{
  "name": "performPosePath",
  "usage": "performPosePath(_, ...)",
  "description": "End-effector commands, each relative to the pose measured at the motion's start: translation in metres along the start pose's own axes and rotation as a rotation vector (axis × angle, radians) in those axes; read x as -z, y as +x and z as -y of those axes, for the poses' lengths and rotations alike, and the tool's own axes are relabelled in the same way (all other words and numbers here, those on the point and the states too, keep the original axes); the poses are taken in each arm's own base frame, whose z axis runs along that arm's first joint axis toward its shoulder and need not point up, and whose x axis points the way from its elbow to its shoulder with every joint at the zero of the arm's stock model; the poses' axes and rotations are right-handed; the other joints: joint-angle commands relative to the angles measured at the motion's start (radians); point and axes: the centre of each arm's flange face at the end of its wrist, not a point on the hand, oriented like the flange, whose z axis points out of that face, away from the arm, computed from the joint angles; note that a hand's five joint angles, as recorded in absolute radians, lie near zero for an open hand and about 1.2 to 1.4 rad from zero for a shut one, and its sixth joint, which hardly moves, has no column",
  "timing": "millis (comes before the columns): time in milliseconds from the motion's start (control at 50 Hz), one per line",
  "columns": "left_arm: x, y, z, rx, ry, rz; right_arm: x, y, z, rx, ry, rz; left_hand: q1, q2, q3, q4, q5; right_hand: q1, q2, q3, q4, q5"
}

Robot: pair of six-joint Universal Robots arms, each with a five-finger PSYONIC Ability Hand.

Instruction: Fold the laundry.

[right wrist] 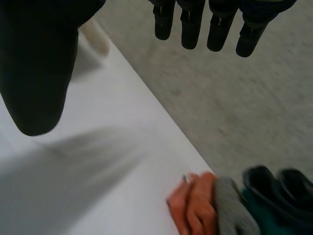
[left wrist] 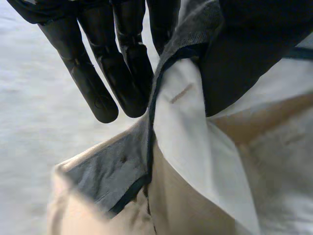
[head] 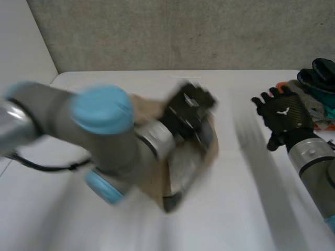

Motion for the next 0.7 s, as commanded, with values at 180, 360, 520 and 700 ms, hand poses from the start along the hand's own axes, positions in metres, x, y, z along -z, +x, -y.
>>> performPosePath(180,0.019,-0.045,0.053,-0.029,0.093,0.105,-0.005,0.014,-0.003,-0.009,-0.037,-0.057,-0.903,-0.961,-0.956,-0.968,-0.889,-0.052,-0.041,-0.031,-0.031,-0.048)
performPosePath(360,0.043,-0.157,0.014,-0.049,-0.025,0.345,0.02,-0.002,0.007,-0.218,-0.205,0.08,-0.903,-0.961,-0.956,-0.968,-0.889,-0.052,-0.041,-0.031,-0.031,-0.048)
performPosePath(520,0.036,-0.202,-0.087,0.009,-0.23,0.319,0.051,-0.032,0.014,-0.382,-0.337,0.212,-0.874,-0.932,-0.927,-0.938,-0.86,-0.052,-0.041,-0.031,-0.031,-0.048)
performPosePath(700,0.037,-0.189,-0.161,-0.025,-0.446,0.156,0.058,-0.077,0.001,-0.387,-0.299,0.239,-0.856,-0.915,-0.909,-0.921,-0.843,-0.052,-0.041,-0.031,-0.031,-0.048)
